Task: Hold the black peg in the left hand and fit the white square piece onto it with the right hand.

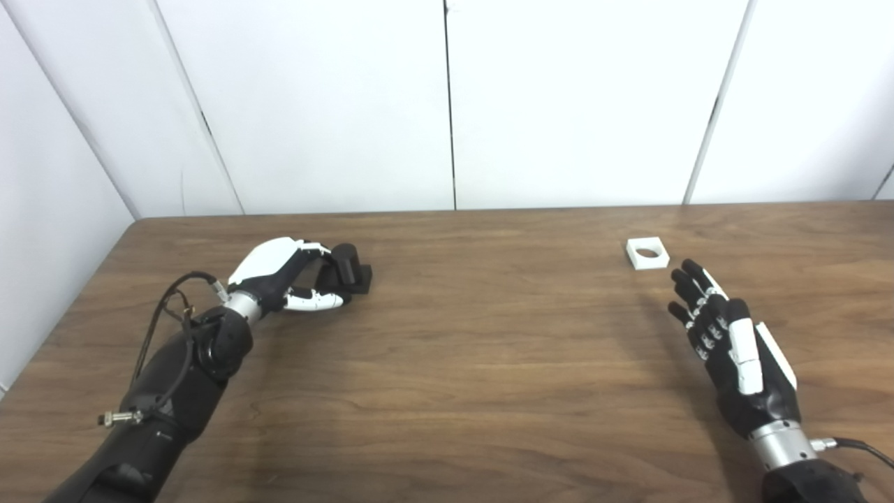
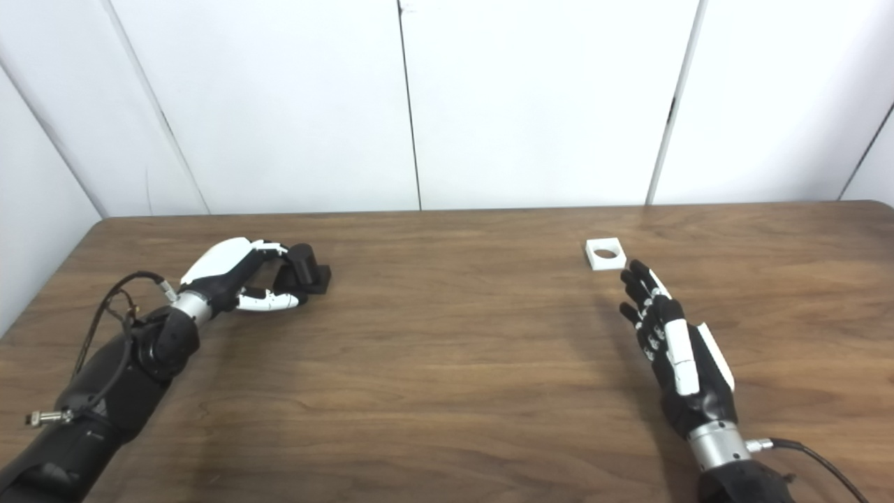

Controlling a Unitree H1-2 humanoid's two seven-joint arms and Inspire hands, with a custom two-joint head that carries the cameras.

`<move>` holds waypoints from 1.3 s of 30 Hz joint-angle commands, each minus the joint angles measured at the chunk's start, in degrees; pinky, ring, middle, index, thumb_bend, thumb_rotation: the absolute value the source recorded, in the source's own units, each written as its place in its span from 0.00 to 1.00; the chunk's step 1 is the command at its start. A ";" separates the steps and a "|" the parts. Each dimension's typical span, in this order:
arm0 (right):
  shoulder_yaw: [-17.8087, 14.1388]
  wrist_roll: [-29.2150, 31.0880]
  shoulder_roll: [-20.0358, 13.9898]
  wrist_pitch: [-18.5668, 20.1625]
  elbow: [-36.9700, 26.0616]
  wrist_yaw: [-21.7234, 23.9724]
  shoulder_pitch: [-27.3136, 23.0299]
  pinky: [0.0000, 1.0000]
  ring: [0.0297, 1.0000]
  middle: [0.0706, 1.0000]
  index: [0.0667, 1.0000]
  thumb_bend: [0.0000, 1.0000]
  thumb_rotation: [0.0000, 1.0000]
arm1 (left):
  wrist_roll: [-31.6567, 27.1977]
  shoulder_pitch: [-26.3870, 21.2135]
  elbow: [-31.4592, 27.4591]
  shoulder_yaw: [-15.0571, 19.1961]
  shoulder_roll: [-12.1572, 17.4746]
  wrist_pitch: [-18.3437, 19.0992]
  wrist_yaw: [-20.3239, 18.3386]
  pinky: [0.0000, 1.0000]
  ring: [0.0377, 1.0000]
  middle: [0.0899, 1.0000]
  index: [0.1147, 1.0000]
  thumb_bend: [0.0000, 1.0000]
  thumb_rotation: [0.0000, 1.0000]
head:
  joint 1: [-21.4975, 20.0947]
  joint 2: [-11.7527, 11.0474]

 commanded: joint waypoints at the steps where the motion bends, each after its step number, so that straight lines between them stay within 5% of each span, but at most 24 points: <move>1: 0.19 0.70 0.98 -1.00 3.55 0.42 4.27 0.95 0.98 0.94 0.96 0.69 0.99 | 0.29 -3.77 -0.29 0.32 1.16 -1.21 2.19 0.99 0.96 0.89 0.69 0.63 0.47 | 0.09 0.10; 15: 0.34 1.05 0.97 -0.46 3.02 0.43 4.09 0.96 0.98 0.94 0.96 0.68 1.00 | 0.33 -2.86 -1.41 0.36 1.43 -0.57 2.71 0.98 0.96 0.89 0.62 0.56 0.31 | 0.54 0.28; 39: 0.23 1.56 1.06 0.09 2.76 0.37 4.12 0.96 0.99 0.94 0.97 0.68 0.99 | 1.34 -2.54 -0.87 -0.65 1.64 -0.74 2.72 0.98 0.96 0.88 0.59 0.54 0.37 | 0.68 0.83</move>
